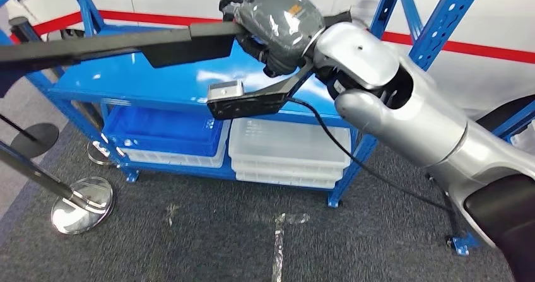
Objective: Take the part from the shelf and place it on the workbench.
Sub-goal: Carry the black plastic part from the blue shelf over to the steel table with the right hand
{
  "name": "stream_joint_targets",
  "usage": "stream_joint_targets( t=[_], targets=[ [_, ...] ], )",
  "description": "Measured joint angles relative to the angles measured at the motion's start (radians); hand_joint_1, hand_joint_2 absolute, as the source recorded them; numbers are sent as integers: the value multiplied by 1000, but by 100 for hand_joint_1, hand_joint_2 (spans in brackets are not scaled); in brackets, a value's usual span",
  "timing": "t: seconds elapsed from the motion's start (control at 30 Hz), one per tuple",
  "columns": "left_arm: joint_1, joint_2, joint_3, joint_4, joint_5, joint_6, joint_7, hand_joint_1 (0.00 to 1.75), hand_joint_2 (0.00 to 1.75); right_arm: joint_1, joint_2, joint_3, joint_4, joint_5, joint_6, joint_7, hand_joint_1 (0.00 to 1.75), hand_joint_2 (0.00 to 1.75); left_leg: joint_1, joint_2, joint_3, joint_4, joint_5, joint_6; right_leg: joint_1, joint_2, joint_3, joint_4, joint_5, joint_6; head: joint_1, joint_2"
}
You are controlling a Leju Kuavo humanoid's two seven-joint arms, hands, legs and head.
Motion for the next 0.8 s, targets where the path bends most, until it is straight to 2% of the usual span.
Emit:
stream_joint_targets(
  t=[0.03, 0.07, 0.1, 0.17, 0.2, 0.23, 0.27, 0.3, 0.33, 0.4, 0.43, 0.47, 0.53, 0.57, 0.6, 0.63, 0.67, 0.7, 0.73, 0.77, 0.8],
  targets=[
    [0, 0, 0, 0, 0, 0, 1, 0, 175, 0, -1, 0, 0, 0, 1, 0, 175, 175, 1, 1, -6, -3, 9, 9, -1, 1, -5, 3, -5, 5, 1, 0],
    [0, 0, -1, 0, 0, 0, 2, 0, 175, 0, -1, 0, 1, 0, 2, 1, 175, 175, 1, 4, -15, -6, 20, 19, -1, 1, -13, 18, -28, 8, 3, 0],
    [0, 0, -1, 0, 0, 0, 3, 0, 175, 0, -2, 0, 1, 0, 3, 1, 175, 175, 2, 6, -26, -9, 32, 30, -2, 1, -26, 53, -70, 9, 4, 0],
    [0, 0, -2, 0, 0, 0, 5, 0, 175, 0, -2, 0, 1, 0, 4, 1, 175, 175, -4, 9, -51, -9, 55, 44, 0, 1, -54, 175, -170, 8, 7, 0],
    [0, 0, -3, 0, 0, 0, 6, 0, 175, 1, -2, 0, 1, 0, 4, 1, 175, 175, -7, 10, -64, -8, 66, 48, 2, 1, -61, 233, -200, 7, 7, 0],
    [0, 0, -4, 0, 0, 0, 6, 0, 175, 2, -2, 0, 1, 0, 5, 2, 175, 175, -11, 9, -78, -7, 76, 50, 5, 2, -56, 268, -205, 4, 7, 0],
    [1, 0, -4, 0, 0, 0, 7, 0, 175, 3, -2, 0, 1, -1, 5, 2, 175, 175, -15, 9, -90, -7, 85, 51, 9, 2, -37, 269, -191, -1, 7, 0],
    [1, 0, -5, 0, 0, 0, 8, 0, 175, 3, -3, 0, 1, -2, 5, 3, 175, 175, -19, 8, -102, -6, 94, 51, 14, 2, -2, 237, -167, -10, 7, 0],
    [1, -1, -5, 0, 0, 0, 9, 0, 175, 3, -2, 0, 1, -2, 6, 3, 175, 175, -22, 8, -112, -6, 103, 51, 22, 3, 46, 180, -146, -23, 6, 0],
    [0, -4, -7, 1, 0, -1, 11, 0, 175, 0, -2, 0, 0, -4, 5, 4, 175, 175, -26, 7, -126, -6, 119, 48, 36, 1, 139, 46, -142, -46, 5, 0],
    [0, -5, -8, 2, 0, -1, 11, 0, 175, -1, -1, 0, -1, -4, 5, 4, 175, 175, -25, 8, -129, -9, 128, 45, 42, 0, 164, 4, -145, -52, 5, 0],
    [0, -5, -9, 2, 0, -1, 12, 0, 175, -3, -1, 0, -2, -4, 6, 4, 175, 175, -24, 9, -131, -14, 138, 40, 45, -2, 174, -21, -147, -53, 7, 0],
    [2, -3, -10, 2, 0, -1, 14, 0, 175, -3, -1, 0, -1, -5, 6, 4, 175, 175, -25, 8, -134, -24, 149, 29, 39, -5, 169, -43, -121, -52, 10, 0],
    [2, -2, -10, 2, 0, -1, 14, 0, 175, -2, 0, 0, -1, -5, 7, 4, 175, 175, -26, 7, -141, -17, 134, 23, 33, -8, 164, -53, -108, -53, 10, 0],
    [3, -1, -11, 2, 0, -1, 15, 0, 175, -2, 0, 0, -1, -6, 7, 4, 175, 175, -25, 5, -153, 10, 98, 16, 26, -12, 156, -61, -94, -54, 9, 0],
    [3, -1, -12, 2, 0, -1, 15, 0, 175, -2, 1, 1, -1, -6, 8, 4, 175, 175, -21, 4, -167, 56, 50, 9, 23, -14, 145, -64, -83, -54, 8, 0],
    [3, -1, -13, 2, 0, -1, 15, 0, 175, -1, 1, 1, -1, -6, 8, 4, 175, 175, -16, 4, -184, 120, 0, 2, 20, -14, 132, -64, -72, -55, 6, 0],
    [3, -1, -13, 2, 0, -1, 16, 0, 175, -1, 1, 1, -1, -6, 8, 4, 175, 175, -10, 5, -196, 185, -34, -5, 17, -14, 118, -62, -62, -53, 6, 0],
    [3, -1, -13, 2, 0, -1, 16, 0, 175, 0, 1, 1, -1, -6, 9, 4, 175, 175, -4, 5, -200, 234, -43, -12, 14, -15, 103, -60, -53, -48, 6, 0],
    [3, 0, -13, 2, 0, -1, 16, 0, 175, 1, 1, 1, -1, -7, 10, 4, 175, 175, 1, 5, -190, 256, -29, -20, 10, -15, 86, -55, -44, -43, 5, 0],
    [3, 1, -14, 2, 0, -1, 16, 0, 175, 2, 1, 2, -1, -7, 10, 4, 175, 175, 7, 5, -164, 244, 2, -28, 5, -15, 69, -48, -36, -36, 6, 0]
  ],
)
